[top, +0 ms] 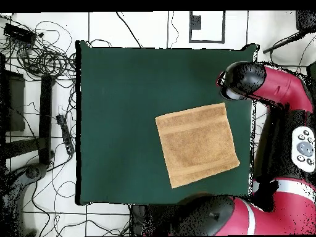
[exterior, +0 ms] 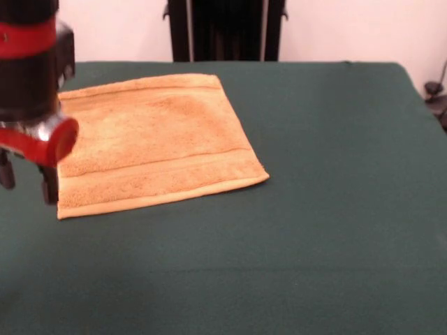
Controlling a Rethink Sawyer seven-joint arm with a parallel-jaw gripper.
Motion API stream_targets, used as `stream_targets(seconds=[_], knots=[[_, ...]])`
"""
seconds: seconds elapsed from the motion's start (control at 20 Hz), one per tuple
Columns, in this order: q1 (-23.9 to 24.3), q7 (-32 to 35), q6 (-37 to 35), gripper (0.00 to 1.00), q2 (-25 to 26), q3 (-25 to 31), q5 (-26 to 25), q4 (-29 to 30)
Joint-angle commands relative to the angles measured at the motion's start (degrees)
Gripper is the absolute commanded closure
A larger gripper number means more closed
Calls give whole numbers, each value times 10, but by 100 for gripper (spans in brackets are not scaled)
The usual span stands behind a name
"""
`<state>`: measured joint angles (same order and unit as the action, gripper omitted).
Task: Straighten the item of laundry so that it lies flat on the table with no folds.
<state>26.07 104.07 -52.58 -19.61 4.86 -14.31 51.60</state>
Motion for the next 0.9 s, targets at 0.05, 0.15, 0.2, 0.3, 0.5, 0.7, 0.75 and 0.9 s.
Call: stream_targets(seconds=[0.05,0.15,0.2,0.3,0.5,0.7,0.75,0.9], knots=[[-25,-20,-86,0,-80,43,42,113],[-25,-27,-75,0,-76,45,39,114],[-25,-32,-66,0,-73,47,36,115],[-23,-39,-50,0,-69,51,32,118],[-22,-40,-61,0,-70,50,34,111],[-26,-33,-88,0,-82,48,44,106],[-26,-32,-86,0,-82,49,46,107],[-26,-28,-68,0,-80,49,46,114]])
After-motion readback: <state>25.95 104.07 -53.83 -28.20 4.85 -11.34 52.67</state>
